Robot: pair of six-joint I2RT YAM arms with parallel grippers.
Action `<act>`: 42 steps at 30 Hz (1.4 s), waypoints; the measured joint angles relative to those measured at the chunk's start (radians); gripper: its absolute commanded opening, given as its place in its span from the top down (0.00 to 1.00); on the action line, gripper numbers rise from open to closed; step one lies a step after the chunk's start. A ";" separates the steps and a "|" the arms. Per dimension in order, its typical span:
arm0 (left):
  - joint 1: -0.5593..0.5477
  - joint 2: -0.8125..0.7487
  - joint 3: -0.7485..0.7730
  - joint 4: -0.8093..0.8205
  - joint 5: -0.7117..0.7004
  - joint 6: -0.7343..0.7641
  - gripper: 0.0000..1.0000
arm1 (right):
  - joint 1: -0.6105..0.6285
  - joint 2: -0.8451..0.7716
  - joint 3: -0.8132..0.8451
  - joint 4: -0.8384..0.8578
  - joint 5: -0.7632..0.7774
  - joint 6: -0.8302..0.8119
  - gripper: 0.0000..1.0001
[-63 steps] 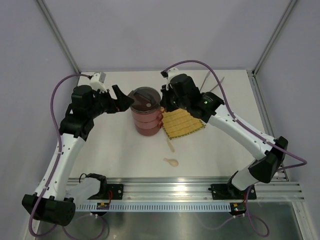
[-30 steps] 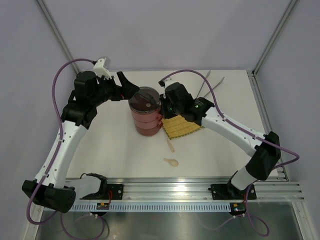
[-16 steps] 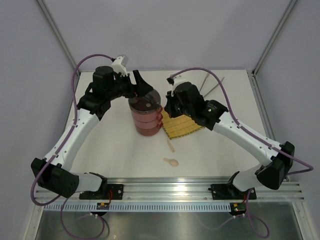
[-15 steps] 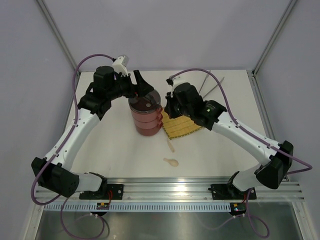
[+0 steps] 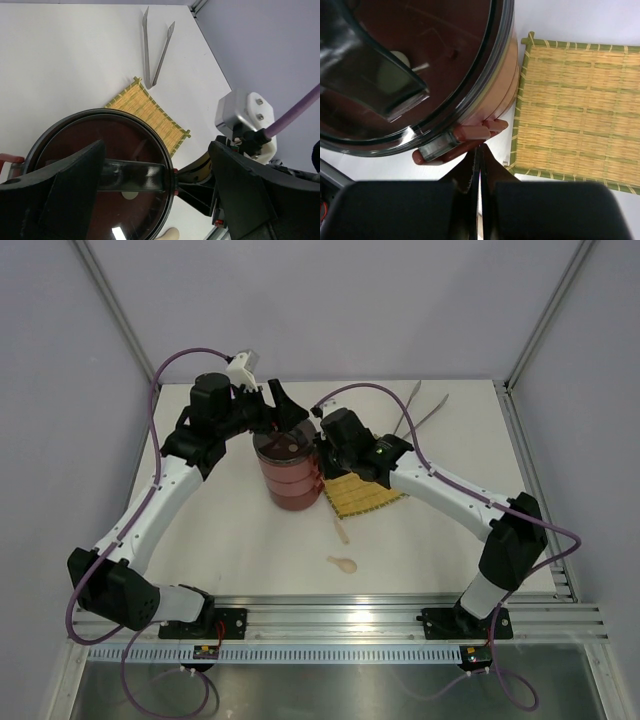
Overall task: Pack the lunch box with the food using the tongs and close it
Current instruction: Close the fastener on the packing box.
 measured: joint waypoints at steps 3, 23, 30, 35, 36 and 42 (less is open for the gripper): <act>0.001 0.002 -0.019 0.040 0.004 0.000 0.11 | -0.001 0.019 -0.001 0.021 0.002 0.001 1.00; 0.008 0.006 -0.035 0.075 0.011 0.001 0.11 | -0.002 -0.130 -0.099 0.158 -0.002 0.034 1.00; 0.010 0.005 -0.035 0.075 0.013 0.001 0.11 | -0.006 0.032 -0.048 0.138 -0.004 0.029 1.00; 0.011 0.002 -0.045 0.086 0.013 0.004 0.11 | -0.014 -0.019 -0.058 0.149 0.000 0.027 1.00; 0.011 0.001 -0.047 0.088 0.014 0.004 0.11 | -0.016 -0.043 -0.065 0.151 0.003 0.027 1.00; 0.011 0.000 -0.047 0.089 0.016 0.004 0.11 | -0.025 -0.190 -0.082 0.165 0.011 0.027 1.00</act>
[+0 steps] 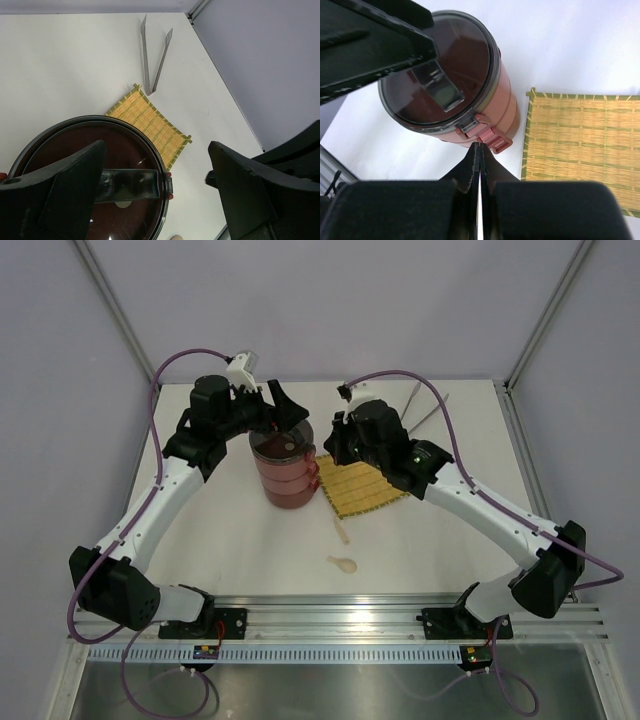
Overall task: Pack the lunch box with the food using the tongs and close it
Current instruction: Close the fastener on the packing box.
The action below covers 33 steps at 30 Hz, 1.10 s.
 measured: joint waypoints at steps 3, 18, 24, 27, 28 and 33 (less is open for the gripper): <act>0.000 0.000 0.000 0.000 0.000 0.000 0.11 | 0.000 -0.024 0.000 0.010 0.001 0.000 1.00; 0.175 -0.087 0.042 -0.153 -0.031 -0.004 0.08 | -0.003 0.000 -0.054 0.010 0.006 0.011 1.00; 0.232 -0.033 0.002 -0.094 -0.031 -0.063 0.10 | -0.004 0.000 -0.055 0.010 -0.016 0.026 1.00; 0.232 0.043 -0.023 -0.063 -0.016 -0.086 0.11 | -0.005 0.000 -0.073 0.034 -0.059 0.054 1.00; 0.232 0.072 -0.030 -0.055 -0.005 -0.097 0.11 | -0.005 0.003 -0.086 0.047 -0.076 0.067 1.00; 0.236 0.116 -0.061 0.029 0.034 -0.160 0.12 | -0.002 0.052 -0.130 0.076 -0.130 0.117 1.00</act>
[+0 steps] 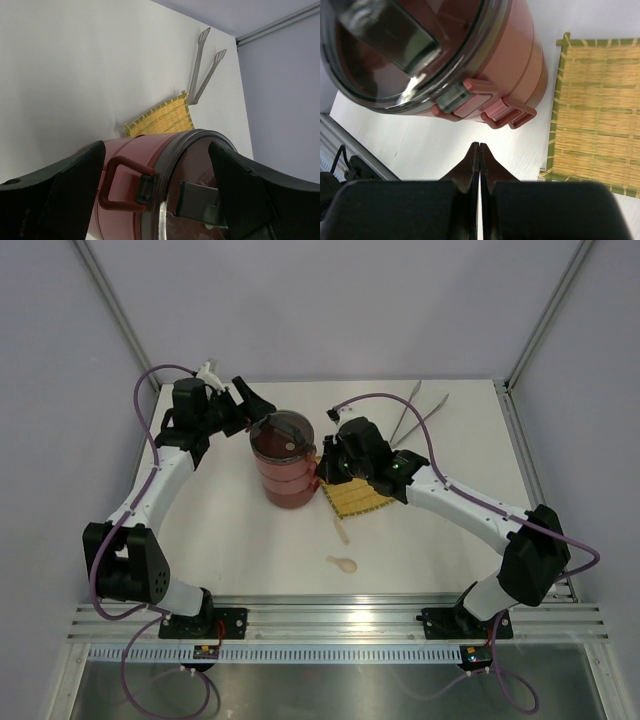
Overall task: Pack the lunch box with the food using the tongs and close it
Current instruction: Close the fastener on the packing box.
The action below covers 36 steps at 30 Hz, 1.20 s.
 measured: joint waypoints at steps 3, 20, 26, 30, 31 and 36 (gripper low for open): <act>0.001 -0.001 -0.022 0.038 0.011 -0.018 0.12 | 0.001 0.037 -0.002 0.002 -0.006 0.010 1.00; -0.009 -0.342 -0.259 -0.053 -0.049 0.017 0.13 | -0.090 0.189 0.128 -0.054 0.051 -0.052 1.00; -0.014 -0.425 -0.259 -0.174 -0.184 0.037 0.16 | -0.090 0.156 0.119 -0.059 0.051 -0.054 1.00; -0.015 -0.439 -0.250 -0.237 -0.251 0.027 0.38 | -0.090 0.105 0.094 -0.060 0.051 -0.053 1.00; -0.019 -0.451 -0.248 -0.245 -0.265 0.026 0.50 | -0.090 0.095 0.089 -0.060 0.051 -0.052 1.00; -0.020 -0.602 -0.283 -0.306 -0.327 0.022 1.00 | -0.090 0.042 0.060 -0.059 0.051 -0.046 1.00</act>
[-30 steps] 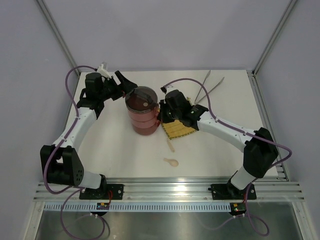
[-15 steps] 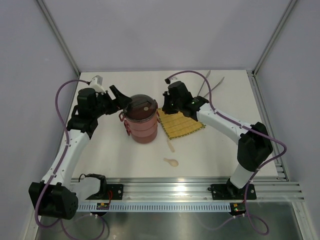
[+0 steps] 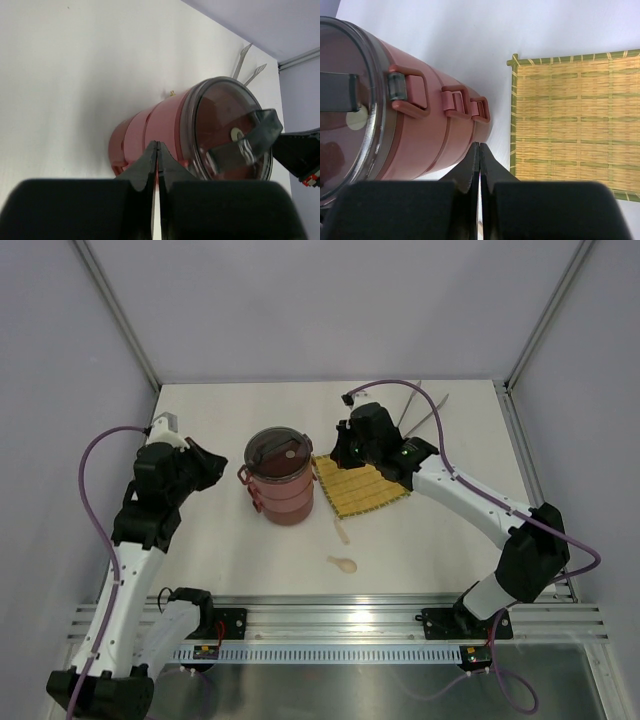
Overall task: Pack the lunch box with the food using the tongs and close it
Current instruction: Close the fastener on the packing box.
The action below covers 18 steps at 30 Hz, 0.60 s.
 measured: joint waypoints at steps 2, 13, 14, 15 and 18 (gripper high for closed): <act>0.000 -0.062 -0.020 -0.017 -0.013 -0.001 1.00 | 0.000 -0.009 -0.001 0.000 0.000 0.000 1.00; 0.000 -0.045 -0.049 -0.053 0.004 -0.005 1.00 | 0.000 -0.014 -0.002 0.001 -0.002 0.001 1.00; 0.000 -0.045 -0.051 -0.053 0.007 -0.006 1.00 | 0.000 -0.014 -0.002 0.000 -0.002 0.001 1.00; 0.000 -0.045 -0.052 -0.053 0.010 -0.008 1.00 | 0.000 -0.014 -0.002 0.000 -0.002 0.001 1.00; -0.002 -0.042 -0.069 -0.033 0.032 -0.023 1.00 | 0.000 -0.014 -0.002 0.000 -0.003 0.001 1.00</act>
